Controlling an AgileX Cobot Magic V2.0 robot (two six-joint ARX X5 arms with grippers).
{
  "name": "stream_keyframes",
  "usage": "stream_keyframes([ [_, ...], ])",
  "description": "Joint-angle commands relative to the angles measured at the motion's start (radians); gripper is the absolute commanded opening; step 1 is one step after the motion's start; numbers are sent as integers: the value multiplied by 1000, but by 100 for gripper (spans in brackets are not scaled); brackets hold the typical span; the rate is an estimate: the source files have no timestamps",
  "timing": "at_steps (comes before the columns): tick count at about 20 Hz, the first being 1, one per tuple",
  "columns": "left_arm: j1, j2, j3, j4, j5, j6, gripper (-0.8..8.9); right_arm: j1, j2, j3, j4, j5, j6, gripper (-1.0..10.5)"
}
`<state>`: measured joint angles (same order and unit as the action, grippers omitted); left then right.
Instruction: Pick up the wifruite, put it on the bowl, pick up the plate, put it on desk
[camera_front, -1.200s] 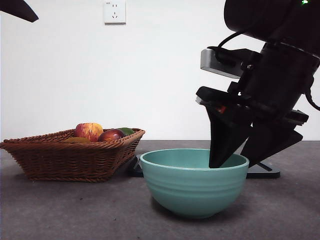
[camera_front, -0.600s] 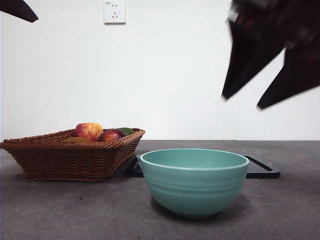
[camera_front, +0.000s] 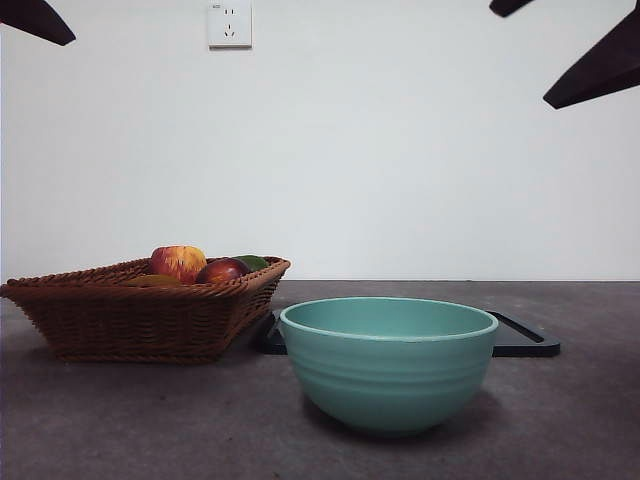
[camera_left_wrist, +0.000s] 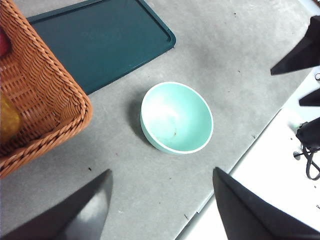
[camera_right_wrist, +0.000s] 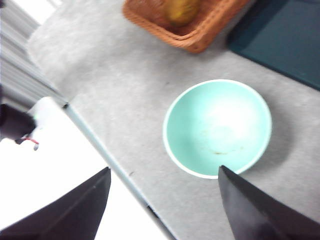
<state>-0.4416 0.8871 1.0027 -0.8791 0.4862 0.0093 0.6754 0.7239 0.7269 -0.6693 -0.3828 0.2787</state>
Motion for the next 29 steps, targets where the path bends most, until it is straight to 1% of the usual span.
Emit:
stream_keyframes([
  [1, -5, 6, 14, 7, 6, -7, 312, 9, 6, 8, 7, -10, 10, 339],
  [10, -5, 6, 14, 8, 6, -6, 304, 9, 6, 8, 7, -10, 10, 333],
  [11, -5, 6, 14, 7, 6, -6, 263, 9, 6, 8, 7, -10, 10, 274],
  [13, -5, 6, 14, 8, 6, -6, 104, 9, 6, 8, 7, -10, 8, 34],
  [14, -5, 6, 14, 8, 6, -6, 9, 9, 6, 8, 7, -10, 5, 6],
  [29, -5, 6, 14, 11, 6, -2, 7, 9, 6, 8, 48, -6, 2, 6],
])
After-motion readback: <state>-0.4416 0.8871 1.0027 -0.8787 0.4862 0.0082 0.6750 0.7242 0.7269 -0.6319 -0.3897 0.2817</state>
